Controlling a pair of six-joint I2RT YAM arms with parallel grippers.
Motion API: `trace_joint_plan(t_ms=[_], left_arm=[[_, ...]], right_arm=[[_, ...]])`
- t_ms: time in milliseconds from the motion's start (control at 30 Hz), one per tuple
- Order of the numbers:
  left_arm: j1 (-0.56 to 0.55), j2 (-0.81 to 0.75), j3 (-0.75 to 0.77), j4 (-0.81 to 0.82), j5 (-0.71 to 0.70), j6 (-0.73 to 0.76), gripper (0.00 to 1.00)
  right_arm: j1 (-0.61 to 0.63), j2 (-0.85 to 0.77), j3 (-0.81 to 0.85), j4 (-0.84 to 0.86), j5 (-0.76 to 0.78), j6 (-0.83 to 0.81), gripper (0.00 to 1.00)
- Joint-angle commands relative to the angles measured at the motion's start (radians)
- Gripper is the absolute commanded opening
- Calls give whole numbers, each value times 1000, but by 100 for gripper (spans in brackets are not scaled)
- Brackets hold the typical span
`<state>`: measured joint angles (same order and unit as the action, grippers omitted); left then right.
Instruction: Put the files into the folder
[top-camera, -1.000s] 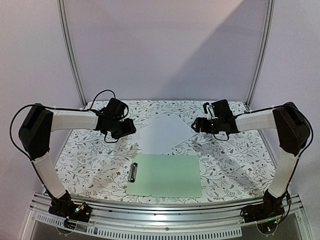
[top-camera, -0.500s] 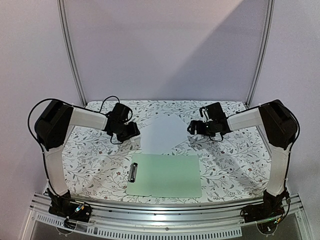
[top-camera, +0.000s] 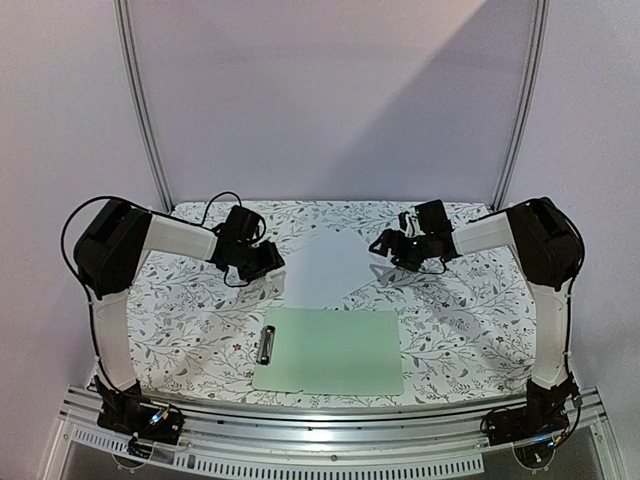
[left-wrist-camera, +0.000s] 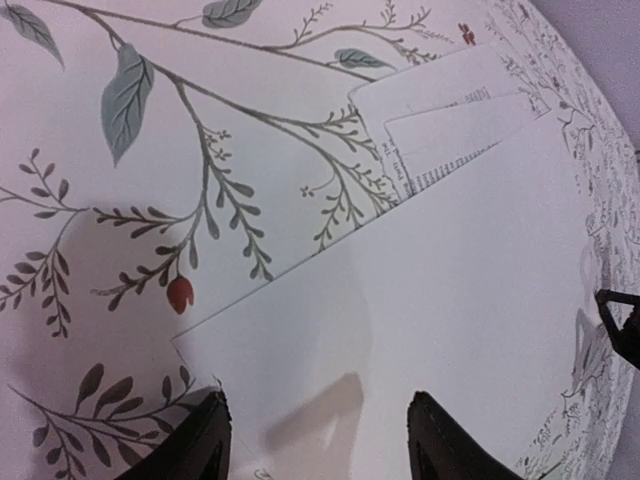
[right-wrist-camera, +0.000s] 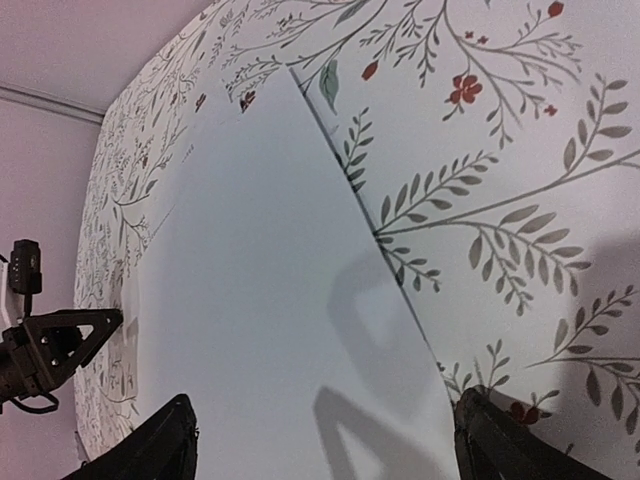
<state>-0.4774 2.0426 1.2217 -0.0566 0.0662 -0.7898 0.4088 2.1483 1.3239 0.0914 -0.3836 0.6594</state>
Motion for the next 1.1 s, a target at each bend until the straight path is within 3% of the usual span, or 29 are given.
trace_joint_plan(t_ms=[0, 367, 433, 633, 833, 1067], left_arm=[[8, 55, -6, -34, 34, -10, 60], [-1, 76, -9, -42, 47, -12, 59], [-3, 77, -10, -43, 46, -11, 59], [-6, 81, -10, -49, 39, -9, 59], [-7, 80, -7, -63, 34, -4, 59], [-9, 69, -4, -68, 27, -4, 59]], right_arm=[[20, 34, -37, -81, -96, 76, 87], [24, -23, -81, 54, -188, 185, 86], [23, -34, -103, 143, -235, 216, 85], [27, -38, -197, 615, -392, 359, 85], [25, 40, -172, 811, -418, 438, 81], [24, 54, -164, 762, -392, 455, 67]])
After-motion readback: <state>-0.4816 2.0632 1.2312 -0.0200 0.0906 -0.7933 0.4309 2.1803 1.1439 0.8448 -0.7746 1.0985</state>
